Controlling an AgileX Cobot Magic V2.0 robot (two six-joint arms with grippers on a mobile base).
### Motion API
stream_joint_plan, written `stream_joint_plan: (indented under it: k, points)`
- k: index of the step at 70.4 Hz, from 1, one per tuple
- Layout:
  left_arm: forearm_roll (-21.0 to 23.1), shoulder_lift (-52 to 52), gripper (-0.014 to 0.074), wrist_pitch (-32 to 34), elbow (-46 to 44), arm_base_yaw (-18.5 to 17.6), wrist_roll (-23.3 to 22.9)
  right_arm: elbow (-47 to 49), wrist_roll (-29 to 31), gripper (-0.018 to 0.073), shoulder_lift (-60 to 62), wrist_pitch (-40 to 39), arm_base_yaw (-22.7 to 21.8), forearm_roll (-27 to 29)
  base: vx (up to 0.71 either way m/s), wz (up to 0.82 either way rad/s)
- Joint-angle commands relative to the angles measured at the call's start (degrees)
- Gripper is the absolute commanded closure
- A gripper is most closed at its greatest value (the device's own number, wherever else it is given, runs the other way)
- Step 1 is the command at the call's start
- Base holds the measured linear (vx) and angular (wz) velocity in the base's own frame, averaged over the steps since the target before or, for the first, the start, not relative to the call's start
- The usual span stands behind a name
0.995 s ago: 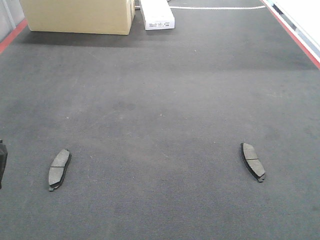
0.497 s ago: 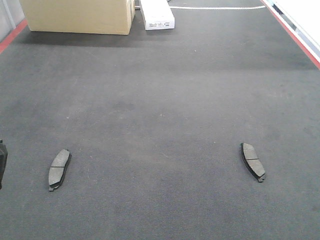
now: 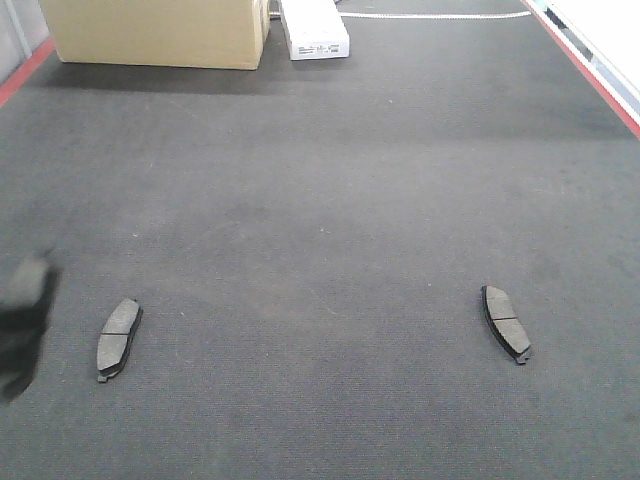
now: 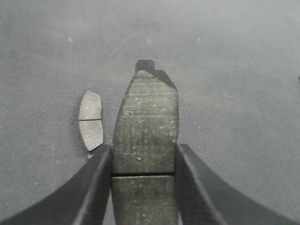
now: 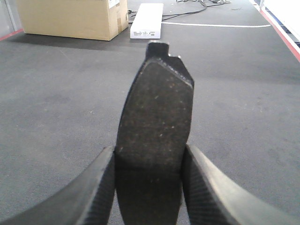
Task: Move and align brake pads A on conveyor
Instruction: 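Hold both brake pads above the belt beside the placed pads, then lower the left gripper beside the nearest placed pad and release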
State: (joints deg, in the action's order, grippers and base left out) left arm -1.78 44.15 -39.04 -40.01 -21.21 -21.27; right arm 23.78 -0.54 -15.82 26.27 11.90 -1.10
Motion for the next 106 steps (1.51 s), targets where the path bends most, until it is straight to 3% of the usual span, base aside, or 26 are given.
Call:
stream_joint_plan:
  k: [1, 17, 34, 53, 74, 86, 106]
  points:
    - [2.12, 6.91, 0.0592, 4.19, -6.04, -0.14, -0.78, 1.75, 0.09, 0.0561, -0.84, -5.62, -0.24, -0.24, 0.0, 0.0]
    - [4.11, 24.34, 0.0592, 6.12, -12.92, -0.46, 1.73, 1.75, 0.09, 0.0561, -0.84, -5.62, -0.24, -0.24, 0.0, 0.0]
    - [5.17, 39.64, 0.0592, 9.92, -16.21, -3.76, 1.58, 1.75, 0.09, 0.0561, -0.84, -5.62, -0.24, -0.24, 0.0, 0.0]
    - [4.98, 50.71, 0.0584, 10.24, -20.51, -5.79, -3.11, 1.75, 0.09, 0.0561, -0.84, -5.62, -0.24, -0.24, 0.0, 0.0]
    - [5.36, 55.75, 0.056, 15.06, -20.57, -7.02, -7.98, 1.75, 0.09, 0.0561, -0.84, -5.62, -0.24, -0.24, 0.0, 0.0]
    - [5.42, 56.93, 0.0488, 15.44, -20.57, -7.07, -7.87, 1.75, 0.09, 0.0561, -0.84, -5.62, -0.24, -0.24, 0.0, 0.0]
    - [5.35, 57.69, 0.0192, 17.8, -20.82, -9.9, -7.29, 1.75, 0.09, 0.0561, -0.84, -5.62, -0.24, -0.24, 0.0, 0.0]
